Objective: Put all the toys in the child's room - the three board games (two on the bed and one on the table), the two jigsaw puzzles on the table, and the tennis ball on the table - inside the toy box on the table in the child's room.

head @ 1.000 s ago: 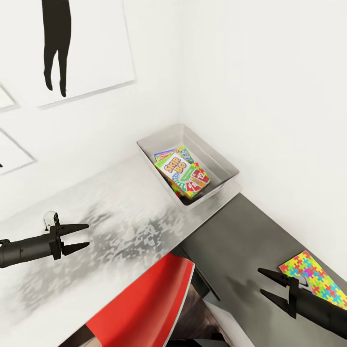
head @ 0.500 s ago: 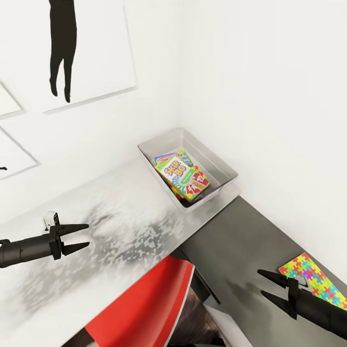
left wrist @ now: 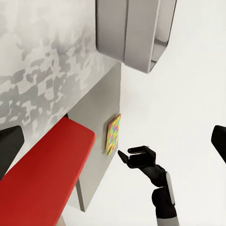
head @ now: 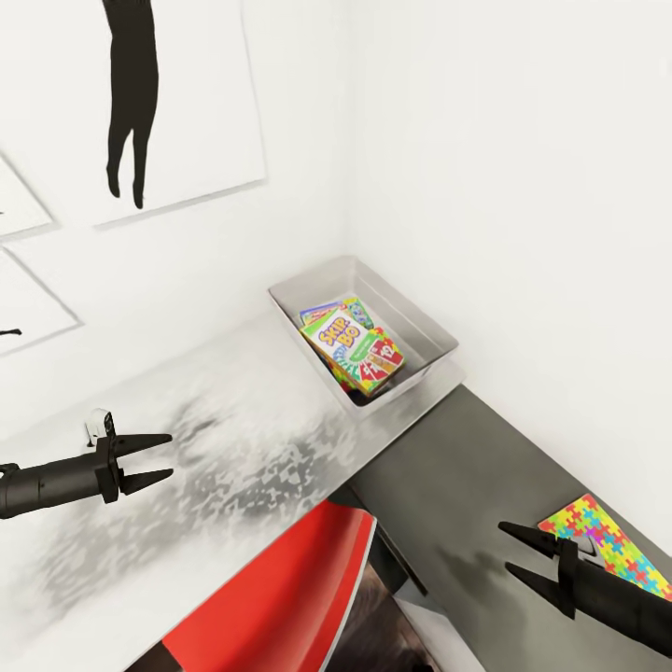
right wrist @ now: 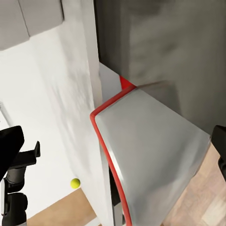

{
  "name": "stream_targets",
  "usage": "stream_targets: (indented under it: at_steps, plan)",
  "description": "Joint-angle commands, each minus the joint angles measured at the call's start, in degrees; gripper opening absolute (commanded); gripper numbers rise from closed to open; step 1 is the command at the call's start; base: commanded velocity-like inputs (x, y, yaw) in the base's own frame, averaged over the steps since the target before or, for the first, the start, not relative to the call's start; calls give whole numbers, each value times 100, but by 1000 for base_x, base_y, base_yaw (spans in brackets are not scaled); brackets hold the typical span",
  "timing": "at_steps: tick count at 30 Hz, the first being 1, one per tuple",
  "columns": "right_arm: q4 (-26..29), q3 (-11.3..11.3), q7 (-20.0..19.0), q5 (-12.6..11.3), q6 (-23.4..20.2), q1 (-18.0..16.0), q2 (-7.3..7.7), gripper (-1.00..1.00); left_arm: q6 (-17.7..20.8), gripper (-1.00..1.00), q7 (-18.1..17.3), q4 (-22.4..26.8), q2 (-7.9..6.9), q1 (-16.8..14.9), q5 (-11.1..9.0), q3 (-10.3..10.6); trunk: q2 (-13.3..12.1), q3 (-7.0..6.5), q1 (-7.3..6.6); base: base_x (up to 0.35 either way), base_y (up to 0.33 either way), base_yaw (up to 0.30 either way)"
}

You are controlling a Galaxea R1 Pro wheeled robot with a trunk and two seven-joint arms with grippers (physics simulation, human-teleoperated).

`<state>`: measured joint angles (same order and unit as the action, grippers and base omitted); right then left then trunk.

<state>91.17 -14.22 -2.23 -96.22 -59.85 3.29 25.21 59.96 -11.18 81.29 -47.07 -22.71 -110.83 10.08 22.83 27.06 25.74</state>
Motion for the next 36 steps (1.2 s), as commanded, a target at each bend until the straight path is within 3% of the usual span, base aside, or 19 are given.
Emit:
stream_targets:
  at_steps: [1,36]
  plan:
    - [6,-7,-23,24,-15,5,1,100,4,100,-60,-8,-4,-14,43,21,9,-2,4,0,0,0]
    - [8,-2,-23,24,-15,5,1,100,4,100,-60,-8,-4,-14,36,21,9,-331,4,0,0,0]
